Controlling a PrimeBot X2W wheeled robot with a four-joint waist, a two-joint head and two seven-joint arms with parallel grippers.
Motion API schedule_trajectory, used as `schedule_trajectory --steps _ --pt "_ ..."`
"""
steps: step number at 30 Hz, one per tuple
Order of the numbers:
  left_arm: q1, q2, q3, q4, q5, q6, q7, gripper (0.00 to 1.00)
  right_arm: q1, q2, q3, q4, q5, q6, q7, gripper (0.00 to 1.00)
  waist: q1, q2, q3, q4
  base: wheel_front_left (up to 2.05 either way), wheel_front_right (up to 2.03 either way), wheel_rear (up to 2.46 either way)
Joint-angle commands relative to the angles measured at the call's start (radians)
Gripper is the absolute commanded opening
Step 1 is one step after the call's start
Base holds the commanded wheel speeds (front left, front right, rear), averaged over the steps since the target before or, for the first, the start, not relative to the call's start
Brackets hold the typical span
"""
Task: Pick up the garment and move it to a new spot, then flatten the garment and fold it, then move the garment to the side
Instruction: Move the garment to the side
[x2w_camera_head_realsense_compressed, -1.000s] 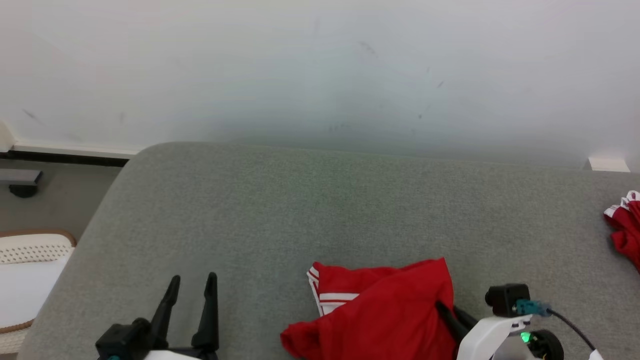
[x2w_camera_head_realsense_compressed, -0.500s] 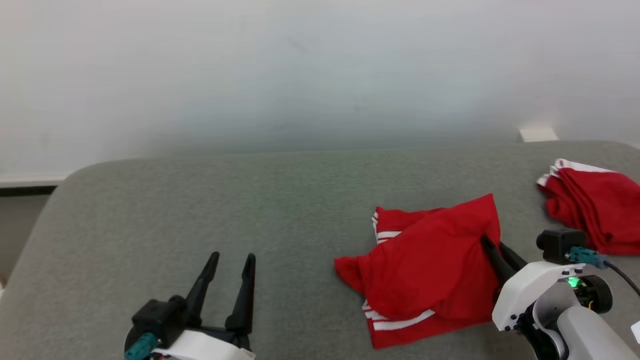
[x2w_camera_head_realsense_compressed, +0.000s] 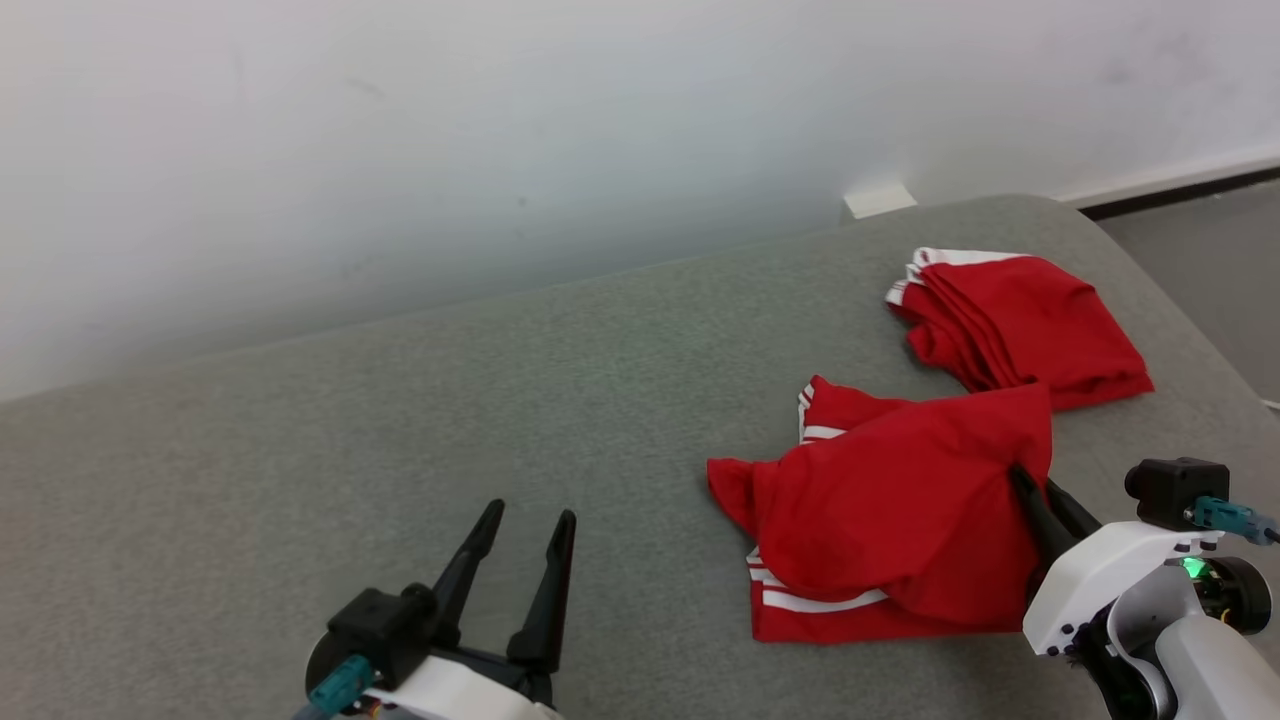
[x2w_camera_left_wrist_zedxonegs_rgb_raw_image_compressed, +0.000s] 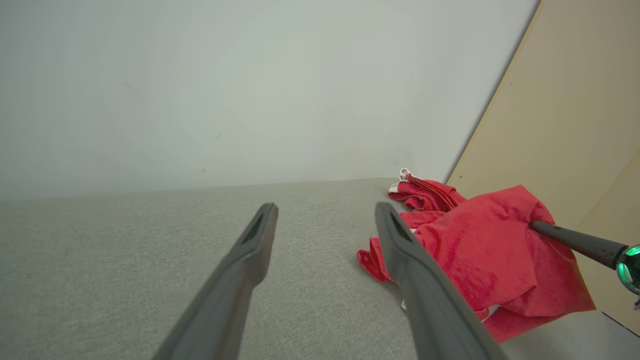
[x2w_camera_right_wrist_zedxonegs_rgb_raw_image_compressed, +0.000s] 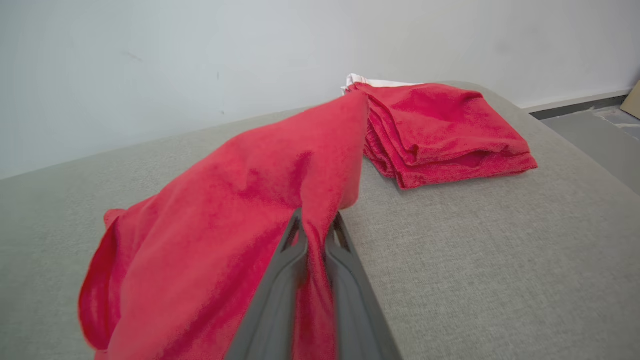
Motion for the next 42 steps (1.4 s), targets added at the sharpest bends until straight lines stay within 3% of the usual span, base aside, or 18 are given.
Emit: schedule_trajectory --steps 1,11,19,27,37,42 --pt "-0.012 0.005 -0.006 0.000 -0.014 0.003 0.001 1.00 0.010 -0.004 0.000 -0.009 0.003 -0.003 -0.005 0.00 0.0000 -0.0001 0.016 -0.031 0.00 0.00 0.00" --pt "-0.048 0.005 -0.032 0.002 0.000 0.007 0.001 1.00 -0.045 0.007 0.016 -0.050 0.031 -0.003 0.003 0.00 0.0000 -0.0001 0.085 -0.007 0.00 0.00 0.00" --pt "-0.091 0.011 -0.023 0.007 0.024 0.002 0.001 1.00 -0.197 -0.072 0.051 -0.094 0.060 -0.003 0.046 0.00 0.0000 -0.0001 0.197 0.051 0.00 0.00 0.00" --pt "-0.138 0.027 -0.019 0.009 0.041 0.000 0.000 1.00 -0.359 -0.212 0.030 -0.054 0.090 -0.003 0.087 0.00 0.0000 -0.0001 0.304 0.102 0.00 0.00 0.00" --pt "-0.163 0.058 -0.006 -0.006 0.058 -0.001 0.001 1.00 -0.421 -0.429 0.014 0.026 0.071 -0.003 0.085 0.00 0.0000 -0.0001 0.403 0.132 0.00 0.00 0.00" --pt "-0.176 0.080 0.005 -0.006 0.055 0.002 0.002 1.00 -0.454 -0.439 -0.006 0.121 0.044 -0.003 0.038 0.00 0.0000 -0.0001 0.451 0.130 0.00 0.00 0.00"
